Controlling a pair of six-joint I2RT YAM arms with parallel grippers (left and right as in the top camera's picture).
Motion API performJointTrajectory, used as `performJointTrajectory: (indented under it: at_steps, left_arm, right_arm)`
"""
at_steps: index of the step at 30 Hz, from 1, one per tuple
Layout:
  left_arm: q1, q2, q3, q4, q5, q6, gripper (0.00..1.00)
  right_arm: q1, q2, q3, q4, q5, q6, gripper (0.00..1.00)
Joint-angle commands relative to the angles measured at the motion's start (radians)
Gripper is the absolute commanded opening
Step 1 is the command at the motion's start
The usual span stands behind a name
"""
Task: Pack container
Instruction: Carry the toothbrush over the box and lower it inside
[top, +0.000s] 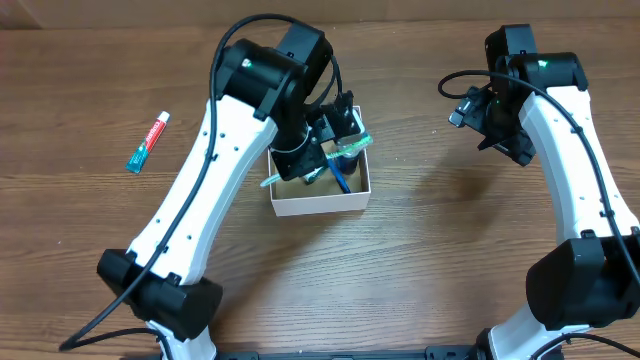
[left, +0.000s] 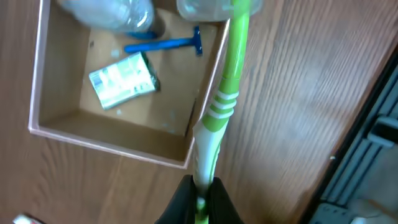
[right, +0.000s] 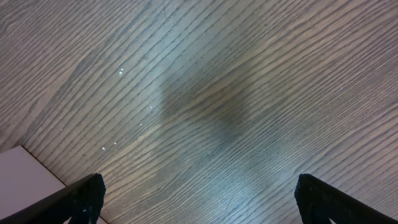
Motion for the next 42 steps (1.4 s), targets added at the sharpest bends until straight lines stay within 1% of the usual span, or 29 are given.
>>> performJointTrajectory:
  at_steps: [1, 3, 7, 12, 19, 24, 25, 26, 27, 28, 29, 31, 32, 33, 34, 36, 38, 40, 42]
  left_arm:
    - [-0.004, 0.005, -0.125, 0.077, 0.023, 0.193, 0.04]
    - [-0.005, 0.005, -0.19, 0.128, 0.01, 0.235, 0.04]
    - [-0.004, 0.005, -0.273, 0.224, -0.027, 0.28, 0.04]
    - [-0.004, 0.006, -0.322, 0.269, -0.032, 0.346, 0.04]
    - [0.021, 0.006, -0.434, 0.383, -0.056, 0.361, 0.04]
    - [0.028, 0.006, -0.462, 0.411, -0.057, 0.361, 0.04]
    - [0.029, 0.006, -0.462, 0.422, -0.075, 0.353, 0.07]
    - [0.029, 0.006, -0.462, 0.429, -0.086, 0.34, 0.13]
    - [0.029, 0.006, -0.462, 0.434, -0.094, 0.329, 0.22]
    - [0.029, 0.006, -0.462, 0.436, -0.098, 0.322, 0.27]
    - [0.028, 0.006, -0.462, 0.437, -0.097, 0.322, 0.29]
    - [0.028, 0.006, -0.462, 0.438, -0.097, 0.318, 0.36]
    - [0.028, 0.006, -0.462, 0.439, -0.097, 0.318, 0.52]
    - [0.028, 0.006, -0.462, 0.442, -0.095, 0.314, 0.85]
    - [0.027, 0.006, -0.462, 0.449, -0.085, 0.309, 1.0]
    - [0.026, 0.006, -0.462, 0.46, -0.071, 0.3, 1.0]
    - [0.023, 0.006, -0.457, 0.484, -0.072, 0.241, 1.0]
    - [0.021, 0.006, -0.428, 0.485, -0.073, 0.171, 1.0]
    - [0.021, 0.002, -0.357, 0.46, -0.084, 0.071, 1.0]
  right_arm:
    - [-0.005, -0.012, 0.003, 0.005, -0.001, 0.005, 1.0]
    - [-0.005, -0.012, 0.003, 0.005, -0.001, 0.005, 1.0]
    - [-0.005, -0.012, 0.003, 0.005, -0.001, 0.005, 1.0]
    - [-0.005, -0.012, 0.003, 0.005, -0.001, 0.005, 1.0]
    - [-0.005, -0.012, 0.003, 0.005, -0.001, 0.005, 1.0]
    - [-0.005, -0.012, 0.003, 0.005, -0.001, 0.005, 1.0]
    - [-0.005, -0.012, 0.003, 0.005, -0.001, 0.005, 1.0]
    - [-0.005, -0.012, 0.003, 0.005, -0.001, 0.005, 1.0]
    - [-0.005, -0.012, 0.003, 0.005, -0.001, 0.005, 1.0]
    - [-0.005, -0.012, 0.003, 0.005, -0.001, 0.005, 1.0]
    - [-0.005, -0.012, 0.003, 0.005, -0.001, 0.005, 1.0]
    - [-0.005, -0.012, 0.003, 0.005, -0.001, 0.005, 1.0]
    - [-0.005, -0.012, 0.003, 0.005, -0.001, 0.005, 1.0]
    - [-0.005, -0.012, 0.003, 0.005, -0.001, 0.005, 1.0]
    - [-0.005, -0.012, 0.003, 0.005, -0.001, 0.005, 1.0]
    - [-0.005, -0.012, 0.003, 0.005, -0.001, 0.005, 1.0]
    - [-0.005, -0.012, 0.003, 0.005, -0.001, 0.005, 1.0]
    - [-0.005, -0.012, 0.003, 0.005, -0.001, 0.005, 1.0]
    - [-0.005, -0.012, 0.003, 0.005, -0.001, 0.005, 1.0]
